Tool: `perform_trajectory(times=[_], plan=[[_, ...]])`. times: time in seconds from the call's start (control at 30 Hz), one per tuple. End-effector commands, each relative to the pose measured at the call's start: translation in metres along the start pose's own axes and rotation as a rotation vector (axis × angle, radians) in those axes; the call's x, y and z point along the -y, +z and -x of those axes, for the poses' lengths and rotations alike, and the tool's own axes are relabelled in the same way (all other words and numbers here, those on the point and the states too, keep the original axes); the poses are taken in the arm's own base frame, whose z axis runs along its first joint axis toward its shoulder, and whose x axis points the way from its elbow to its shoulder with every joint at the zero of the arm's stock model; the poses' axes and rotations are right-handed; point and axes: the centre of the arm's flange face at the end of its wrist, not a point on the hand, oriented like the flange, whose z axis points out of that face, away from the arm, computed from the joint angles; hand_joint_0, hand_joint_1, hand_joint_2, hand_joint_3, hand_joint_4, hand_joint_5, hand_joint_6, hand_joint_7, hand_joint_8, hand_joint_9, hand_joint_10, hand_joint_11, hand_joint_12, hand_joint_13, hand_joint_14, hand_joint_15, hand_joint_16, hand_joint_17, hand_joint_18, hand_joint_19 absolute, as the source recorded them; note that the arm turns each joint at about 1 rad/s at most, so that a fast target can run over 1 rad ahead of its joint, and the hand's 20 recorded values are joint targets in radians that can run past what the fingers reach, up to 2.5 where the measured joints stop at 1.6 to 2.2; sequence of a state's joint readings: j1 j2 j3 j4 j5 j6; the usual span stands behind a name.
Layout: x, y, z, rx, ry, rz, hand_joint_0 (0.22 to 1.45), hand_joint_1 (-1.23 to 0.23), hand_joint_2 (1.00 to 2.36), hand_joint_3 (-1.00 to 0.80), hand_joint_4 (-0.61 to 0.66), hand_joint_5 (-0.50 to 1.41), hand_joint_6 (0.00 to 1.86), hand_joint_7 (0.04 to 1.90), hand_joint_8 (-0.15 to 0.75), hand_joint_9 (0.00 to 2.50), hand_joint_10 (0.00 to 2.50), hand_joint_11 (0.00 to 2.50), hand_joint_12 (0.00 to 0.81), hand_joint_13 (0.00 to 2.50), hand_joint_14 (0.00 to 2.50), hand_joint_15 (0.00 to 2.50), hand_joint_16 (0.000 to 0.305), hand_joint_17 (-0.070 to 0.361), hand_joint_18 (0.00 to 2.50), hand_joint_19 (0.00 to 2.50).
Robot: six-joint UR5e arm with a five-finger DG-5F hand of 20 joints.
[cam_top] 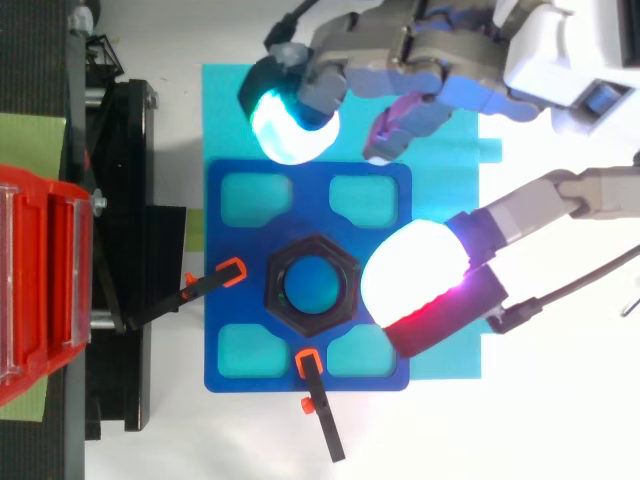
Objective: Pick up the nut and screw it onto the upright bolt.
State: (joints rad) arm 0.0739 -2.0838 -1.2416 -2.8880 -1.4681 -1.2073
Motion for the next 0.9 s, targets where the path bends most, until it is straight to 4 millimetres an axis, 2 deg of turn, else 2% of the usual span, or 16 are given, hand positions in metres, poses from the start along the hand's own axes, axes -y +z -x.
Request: perform_trajectory(times=[0.0,0.13,0.53,0.63,0.67,0.73,0.87], plan=[[0.0,0.007,-0.009,0.015,0.002,0.014,0.46,-0.22,1.0,-0.5,0.17,-0.09,0.5,0.75,0.223,1.14,0.0,0.08,0.337,0.59,0.0,0.01,0.047,0.106,0.37,0.18],[0.001,0.014,-0.028,0.018,0.008,0.02,0.46,-0.22,1.0,-0.5,0.18,-0.09,0.5,0.75,0.23,1.11,0.0,0.08,0.337,0.58,0.0,0.02,0.048,0.108,0.35,0.19],[-0.007,0.018,-0.051,-0.008,0.047,0.025,0.45,-0.22,1.0,-0.5,0.18,-0.08,0.5,0.77,0.236,1.06,0.0,0.08,0.344,0.54,0.0,0.02,0.051,0.114,0.3,0.19],[-0.007,0.013,-0.062,-0.028,0.051,0.023,0.44,-0.21,1.0,-0.5,0.16,-0.11,0.5,0.75,0.23,0.93,0.0,0.04,0.355,0.43,0.0,0.0,0.054,0.121,0.18,0.14],[-0.008,0.013,-0.062,-0.03,0.051,0.024,0.44,-0.22,1.0,-0.5,0.15,-0.13,0.5,0.73,0.241,0.81,0.0,0.0,0.362,0.32,0.0,0.0,0.055,0.123,0.07,0.1],[-0.008,0.012,-0.066,-0.04,0.05,0.028,0.42,-0.24,1.0,-0.5,0.13,-0.17,0.5,0.69,0.239,0.62,0.0,0.0,0.372,0.22,0.0,0.0,0.057,0.129,0.0,0.05],[-0.009,0.01,-0.069,-0.054,0.047,0.025,0.41,-0.27,1.0,-0.5,0.12,-0.21,0.5,0.64,0.238,0.43,0.0,0.0,0.384,0.1,0.0,0.0,0.061,0.138,0.0,0.0]])
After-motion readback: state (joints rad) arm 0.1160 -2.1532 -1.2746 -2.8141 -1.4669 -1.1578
